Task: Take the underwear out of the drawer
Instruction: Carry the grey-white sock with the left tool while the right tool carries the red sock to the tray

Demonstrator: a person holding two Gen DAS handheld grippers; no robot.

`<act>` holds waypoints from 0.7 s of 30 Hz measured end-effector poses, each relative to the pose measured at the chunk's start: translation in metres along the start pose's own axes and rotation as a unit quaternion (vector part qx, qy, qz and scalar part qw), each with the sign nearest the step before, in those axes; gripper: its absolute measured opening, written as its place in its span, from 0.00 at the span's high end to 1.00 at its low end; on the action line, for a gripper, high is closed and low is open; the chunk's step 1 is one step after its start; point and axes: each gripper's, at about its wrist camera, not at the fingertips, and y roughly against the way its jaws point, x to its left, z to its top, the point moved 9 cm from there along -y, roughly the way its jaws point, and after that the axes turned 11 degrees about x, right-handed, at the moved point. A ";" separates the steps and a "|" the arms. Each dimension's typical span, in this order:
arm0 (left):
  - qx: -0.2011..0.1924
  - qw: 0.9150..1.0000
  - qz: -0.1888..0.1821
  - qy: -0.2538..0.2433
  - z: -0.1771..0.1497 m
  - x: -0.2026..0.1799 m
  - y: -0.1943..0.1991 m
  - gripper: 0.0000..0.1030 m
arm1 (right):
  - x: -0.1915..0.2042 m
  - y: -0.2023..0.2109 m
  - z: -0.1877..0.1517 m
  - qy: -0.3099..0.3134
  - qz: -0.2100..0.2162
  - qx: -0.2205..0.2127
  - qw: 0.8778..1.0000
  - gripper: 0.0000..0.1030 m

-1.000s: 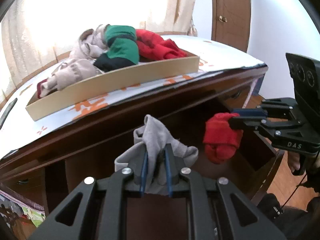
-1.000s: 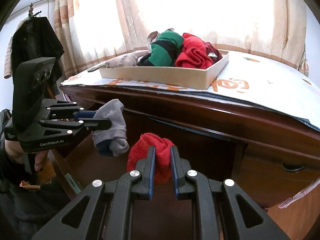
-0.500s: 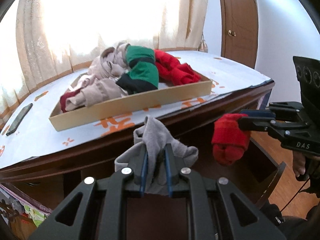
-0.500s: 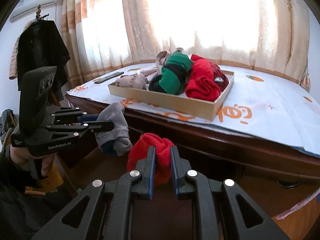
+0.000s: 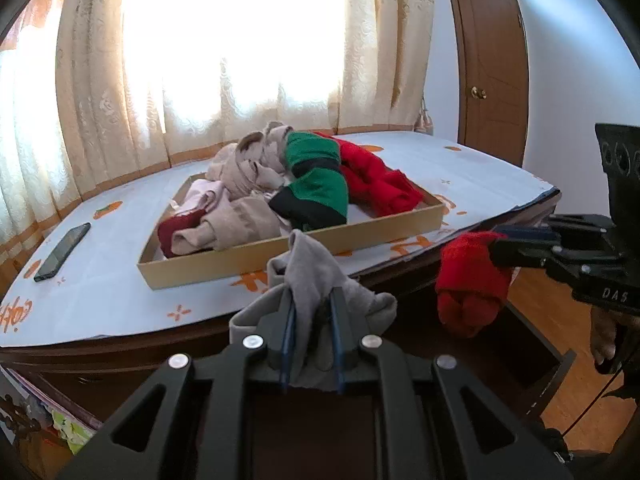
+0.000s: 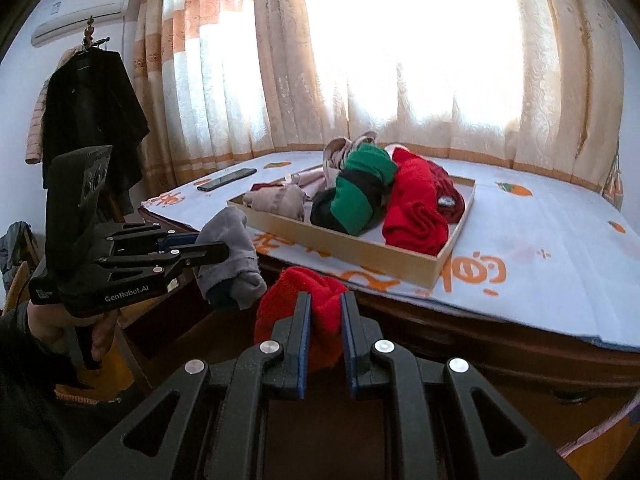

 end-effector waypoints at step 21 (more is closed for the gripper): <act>-0.017 0.999 0.033 -0.004 0.037 0.035 0.012 0.87 | 0.018 -0.003 0.064 0.027 0.012 -0.025 0.999 0.84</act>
